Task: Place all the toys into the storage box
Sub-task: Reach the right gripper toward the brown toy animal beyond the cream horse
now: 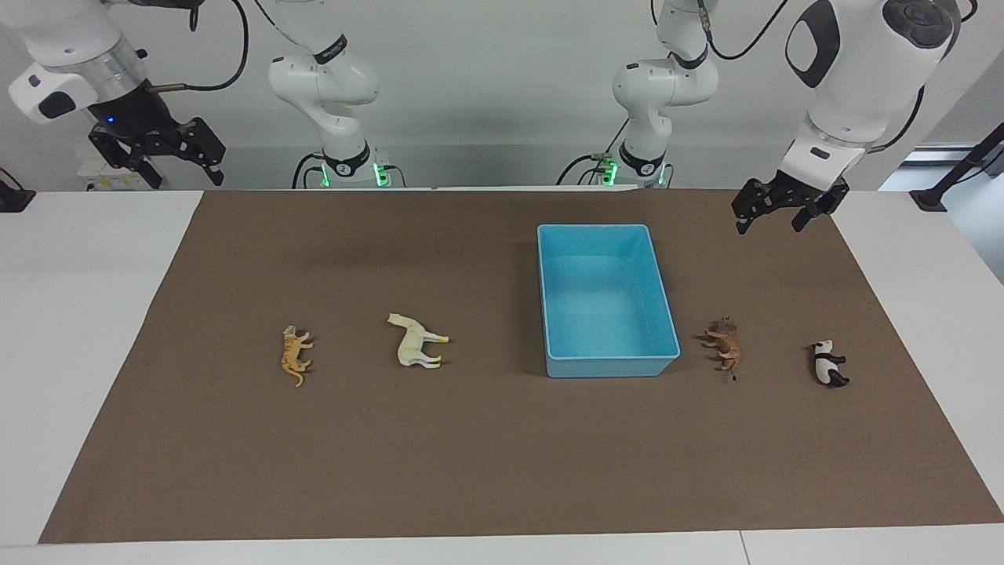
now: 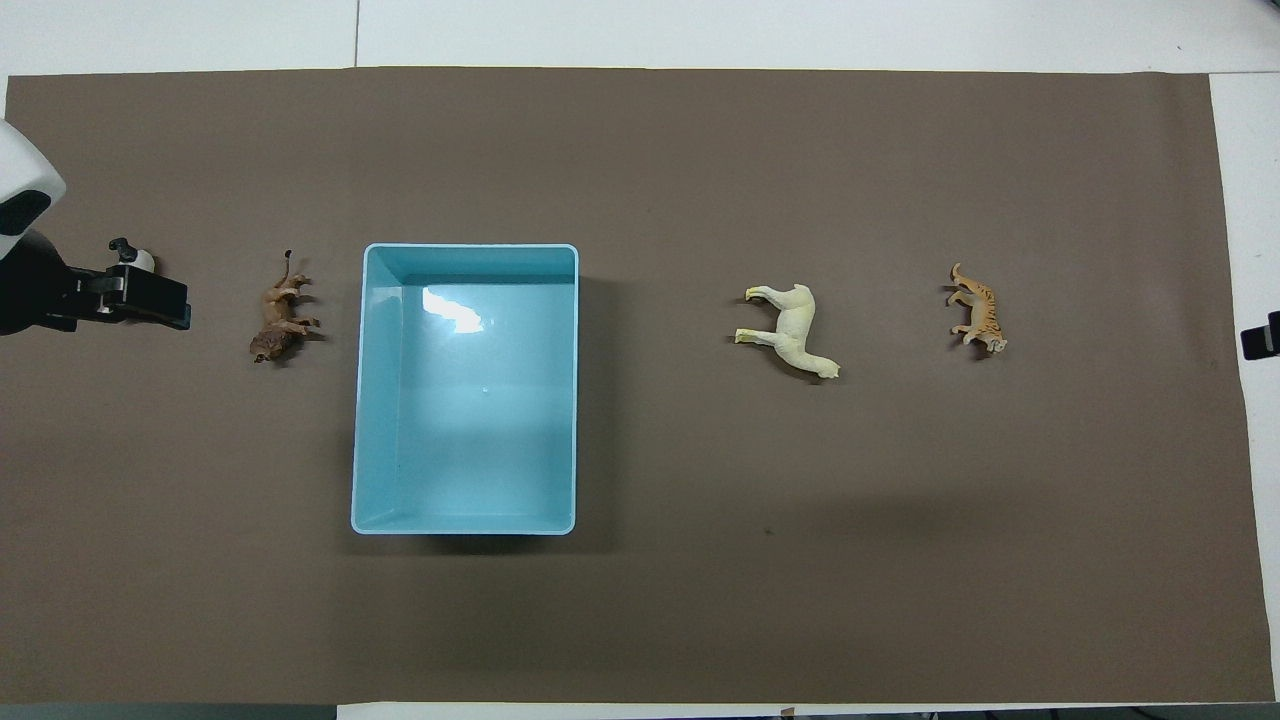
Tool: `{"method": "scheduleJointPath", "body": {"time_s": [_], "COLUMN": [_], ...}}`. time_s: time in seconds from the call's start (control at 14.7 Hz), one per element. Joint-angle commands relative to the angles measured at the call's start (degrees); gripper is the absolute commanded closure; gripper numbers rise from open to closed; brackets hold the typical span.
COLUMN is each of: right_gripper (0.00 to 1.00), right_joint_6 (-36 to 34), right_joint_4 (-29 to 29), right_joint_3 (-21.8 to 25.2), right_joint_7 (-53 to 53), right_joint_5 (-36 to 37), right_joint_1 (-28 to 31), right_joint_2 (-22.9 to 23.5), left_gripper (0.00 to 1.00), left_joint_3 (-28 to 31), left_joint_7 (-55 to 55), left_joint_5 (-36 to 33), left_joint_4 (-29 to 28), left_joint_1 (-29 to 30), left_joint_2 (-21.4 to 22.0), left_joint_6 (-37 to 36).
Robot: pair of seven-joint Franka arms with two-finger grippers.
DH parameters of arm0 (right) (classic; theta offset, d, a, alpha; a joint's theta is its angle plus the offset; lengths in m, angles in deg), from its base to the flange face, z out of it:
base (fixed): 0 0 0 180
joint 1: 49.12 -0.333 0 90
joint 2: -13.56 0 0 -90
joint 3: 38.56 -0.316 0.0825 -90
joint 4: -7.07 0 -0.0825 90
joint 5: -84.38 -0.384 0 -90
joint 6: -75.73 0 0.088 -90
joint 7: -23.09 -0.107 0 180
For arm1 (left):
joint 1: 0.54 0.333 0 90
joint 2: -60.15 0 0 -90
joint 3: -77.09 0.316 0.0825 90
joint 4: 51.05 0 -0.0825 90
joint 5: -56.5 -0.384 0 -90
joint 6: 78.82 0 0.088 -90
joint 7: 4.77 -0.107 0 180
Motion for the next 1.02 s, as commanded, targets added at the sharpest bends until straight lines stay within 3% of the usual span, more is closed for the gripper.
{"method": "scheduleJointPath", "body": {"time_s": [0.0,0.48,0.68,0.95], "right_gripper": [0.0,0.0,0.0,0.0], "right_joint_6": [-0.1,-3.6,-1.9,6.8], "right_joint_4": [-1.2,-1.0,-1.8,-11.3], "right_joint_3": [-0.3,-0.2,-0.2,-0.9], "right_joint_7": [-0.3,-0.1,-0.3,-0.5], "right_joint_5": [0.4,0.4,0.5,2.6], "right_joint_1": [0.2,2.1,1.9,1.1], "right_joint_2": [-1.1,-1.3,-1.5,-3.4], "left_gripper": [0.0,0.0,0.0,0.0], "left_joint_3": [0.1,0.1,0.1,0.1], "left_joint_7": [-0.4,-0.4,-0.4,-0.4], "left_joint_5": [0.6,0.6,0.6,0.6], "left_joint_4": [-0.2,-0.2,-0.3,-0.3], "left_joint_1": [0.2,0.2,0.2,0.2], "left_joint_2": [0.8,0.8,0.8,0.8], "left_joint_6": [-0.5,-0.5,-0.5,-0.6]}}
